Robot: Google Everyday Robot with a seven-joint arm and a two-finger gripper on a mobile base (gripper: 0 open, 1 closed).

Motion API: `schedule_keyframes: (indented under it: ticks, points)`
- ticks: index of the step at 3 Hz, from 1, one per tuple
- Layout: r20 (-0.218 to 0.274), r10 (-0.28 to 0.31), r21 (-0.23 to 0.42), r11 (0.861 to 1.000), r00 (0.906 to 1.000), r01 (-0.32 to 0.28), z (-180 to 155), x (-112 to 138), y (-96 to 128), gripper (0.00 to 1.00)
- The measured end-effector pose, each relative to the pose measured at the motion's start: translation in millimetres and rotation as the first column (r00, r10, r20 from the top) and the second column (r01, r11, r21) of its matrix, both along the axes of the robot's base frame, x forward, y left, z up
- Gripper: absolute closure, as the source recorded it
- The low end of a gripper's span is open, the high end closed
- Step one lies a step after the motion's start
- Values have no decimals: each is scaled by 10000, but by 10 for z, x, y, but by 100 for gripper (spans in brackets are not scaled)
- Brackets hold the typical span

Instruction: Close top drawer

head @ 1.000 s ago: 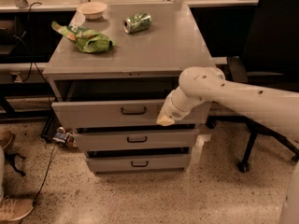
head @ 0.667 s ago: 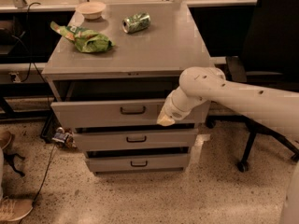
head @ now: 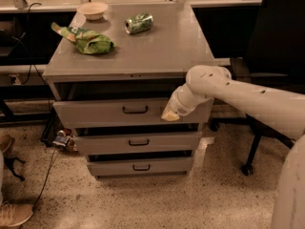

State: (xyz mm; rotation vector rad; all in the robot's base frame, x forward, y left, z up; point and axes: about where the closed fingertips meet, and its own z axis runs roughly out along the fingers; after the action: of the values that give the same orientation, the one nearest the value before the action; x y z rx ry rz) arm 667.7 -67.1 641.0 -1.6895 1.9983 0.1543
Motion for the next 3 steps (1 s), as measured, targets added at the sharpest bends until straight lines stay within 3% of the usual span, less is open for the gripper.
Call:
schedule_keyframes:
  ticks: [2, 3]
  points:
    - [482, -352, 125, 9993, 9982, 346, 41, 134, -175, 100]
    - [463, -514, 157, 9986, 9976, 507, 41, -8, -312, 100]
